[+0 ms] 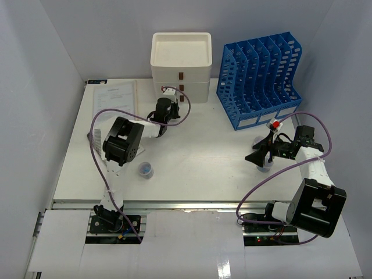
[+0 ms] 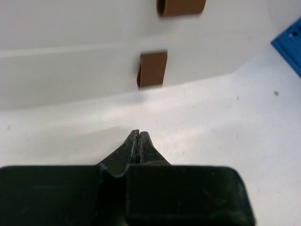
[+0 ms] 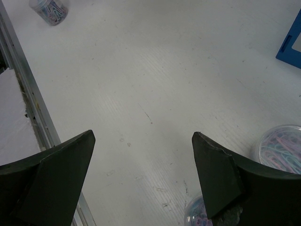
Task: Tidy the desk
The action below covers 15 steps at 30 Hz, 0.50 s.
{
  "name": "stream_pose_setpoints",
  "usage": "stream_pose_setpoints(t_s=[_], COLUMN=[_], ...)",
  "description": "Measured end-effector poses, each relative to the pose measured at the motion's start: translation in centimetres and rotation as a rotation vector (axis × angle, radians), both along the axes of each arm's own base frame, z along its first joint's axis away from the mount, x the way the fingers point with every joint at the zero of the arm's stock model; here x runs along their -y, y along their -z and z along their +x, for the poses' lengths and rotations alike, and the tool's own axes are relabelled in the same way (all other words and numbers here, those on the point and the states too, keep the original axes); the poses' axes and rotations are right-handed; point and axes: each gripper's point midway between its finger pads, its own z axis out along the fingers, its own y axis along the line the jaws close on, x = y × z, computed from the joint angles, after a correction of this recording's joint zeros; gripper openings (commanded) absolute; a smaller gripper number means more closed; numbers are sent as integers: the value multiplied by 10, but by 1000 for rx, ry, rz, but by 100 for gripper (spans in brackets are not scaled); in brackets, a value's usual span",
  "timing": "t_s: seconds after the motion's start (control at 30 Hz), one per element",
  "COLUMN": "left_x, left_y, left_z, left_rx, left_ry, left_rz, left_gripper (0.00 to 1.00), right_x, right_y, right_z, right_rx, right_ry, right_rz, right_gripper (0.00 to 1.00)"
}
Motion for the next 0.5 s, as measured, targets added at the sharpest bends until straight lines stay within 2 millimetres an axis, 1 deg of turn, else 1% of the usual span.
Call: stream_pose_setpoints(t_s=[0.03, 0.1, 0.13, 0.23, 0.27, 0.3, 0.4, 0.5], left_x=[-3, -7, -8, -7, -6, -5, 1, 10], left_y=[2, 6, 7, 9, 9, 8, -3, -22], left_z=[-6, -15, -18, -21, -22, -21, -12, 8], left_rx=[-7, -20, -25, -33, -34, -35, -20, 25], left_ry=[0, 1, 2, 11, 15, 17, 22, 23], left_rz=[3, 9, 11, 7, 5, 0, -15, -39], left_gripper=[0, 6, 17, 56, 62, 65, 65, 64], right_x=[0, 0, 0, 0, 0, 0, 0, 0], right_y=[0, 0, 0, 0, 0, 0, 0, 0], right_z=[0, 0, 0, 0, 0, 0, 0, 0], right_rx=[0, 0, 0, 0, 0, 0, 0, 0], right_ry=[0, 0, 0, 0, 0, 0, 0, 0], right_rz=[0, 0, 0, 0, 0, 0, 0, -1], right_gripper=[90, 90, 90, 90, 90, 90, 90, 90])
